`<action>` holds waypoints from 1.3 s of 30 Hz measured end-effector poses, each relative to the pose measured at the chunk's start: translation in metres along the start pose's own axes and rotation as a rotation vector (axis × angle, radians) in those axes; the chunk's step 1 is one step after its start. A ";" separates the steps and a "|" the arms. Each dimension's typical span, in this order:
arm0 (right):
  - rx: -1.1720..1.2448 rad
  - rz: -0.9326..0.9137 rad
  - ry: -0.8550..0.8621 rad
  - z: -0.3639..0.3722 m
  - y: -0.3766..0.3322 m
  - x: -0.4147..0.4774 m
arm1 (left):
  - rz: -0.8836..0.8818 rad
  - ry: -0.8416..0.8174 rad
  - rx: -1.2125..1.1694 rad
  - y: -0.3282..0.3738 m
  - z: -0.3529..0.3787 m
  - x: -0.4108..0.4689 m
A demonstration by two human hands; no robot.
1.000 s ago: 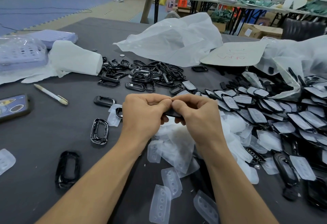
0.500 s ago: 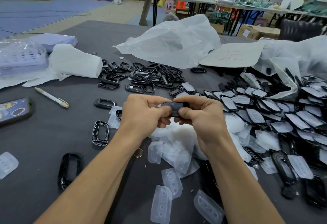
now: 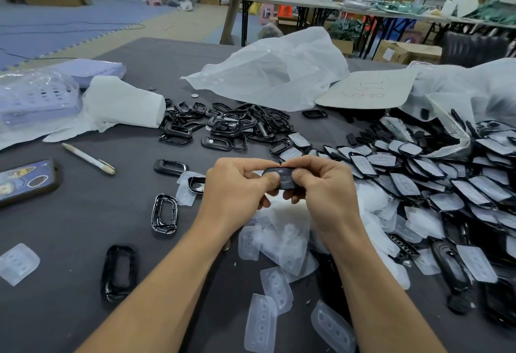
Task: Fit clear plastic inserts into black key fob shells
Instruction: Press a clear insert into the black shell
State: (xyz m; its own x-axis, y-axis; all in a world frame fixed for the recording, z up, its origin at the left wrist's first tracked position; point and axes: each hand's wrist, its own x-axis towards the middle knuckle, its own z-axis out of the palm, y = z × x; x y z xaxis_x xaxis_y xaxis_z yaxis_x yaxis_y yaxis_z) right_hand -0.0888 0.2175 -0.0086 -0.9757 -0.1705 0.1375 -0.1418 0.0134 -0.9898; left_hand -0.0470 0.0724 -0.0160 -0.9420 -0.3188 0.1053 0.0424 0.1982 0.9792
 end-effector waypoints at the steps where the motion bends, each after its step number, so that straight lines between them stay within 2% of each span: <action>1: -0.013 -0.001 -0.006 0.000 0.000 0.000 | 0.011 -0.011 0.026 0.001 0.001 -0.002; 4: -0.101 -0.018 -0.035 0.001 -0.001 -0.003 | -0.020 -0.024 -0.014 0.002 0.002 -0.002; 8: -0.331 -0.087 -0.039 0.000 -0.002 -0.007 | -0.102 0.002 -0.143 -0.002 0.002 0.002; 14: -0.524 -0.067 -0.024 -0.021 -0.011 -0.005 | -0.073 0.039 -0.110 -0.004 0.006 0.001; 16: -0.556 -0.038 0.094 -0.033 -0.014 -0.001 | -0.060 0.104 -0.104 -0.005 0.003 0.001; 20: -0.523 0.045 0.616 -0.048 -0.015 0.002 | -0.043 0.272 0.017 -0.006 -0.003 0.006; 22: -0.601 0.032 0.696 -0.042 -0.013 -0.001 | -0.032 0.363 0.164 -0.003 -0.008 0.007; 25: -0.744 -0.024 0.584 -0.025 -0.008 -0.006 | 0.008 0.470 0.473 0.003 -0.020 0.007; 27: -0.769 -0.051 0.510 -0.017 -0.008 -0.007 | -0.006 0.476 0.636 0.000 -0.032 0.012; 30: -0.775 -0.110 0.414 -0.009 -0.012 -0.006 | -0.086 0.355 0.842 -0.009 -0.048 0.020; 33: -0.823 -0.127 0.236 0.006 -0.013 0.007 | -0.152 0.215 1.014 -0.016 -0.055 0.024; 36: -0.988 -0.017 0.014 0.027 -0.010 0.039 | -0.144 0.200 1.025 -0.016 -0.053 0.024; 39: -1.182 0.042 -0.154 0.046 -0.001 0.072 | -0.145 0.280 0.818 -0.014 -0.054 0.024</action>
State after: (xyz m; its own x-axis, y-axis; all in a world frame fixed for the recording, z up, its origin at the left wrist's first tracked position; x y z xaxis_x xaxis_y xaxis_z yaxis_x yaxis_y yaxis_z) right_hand -0.1510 0.1603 0.0010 -0.9645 -0.2635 0.0204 -0.2549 0.9071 -0.3350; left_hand -0.0521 0.0119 -0.0180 -0.7988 -0.5866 0.1335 -0.4244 0.7067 0.5660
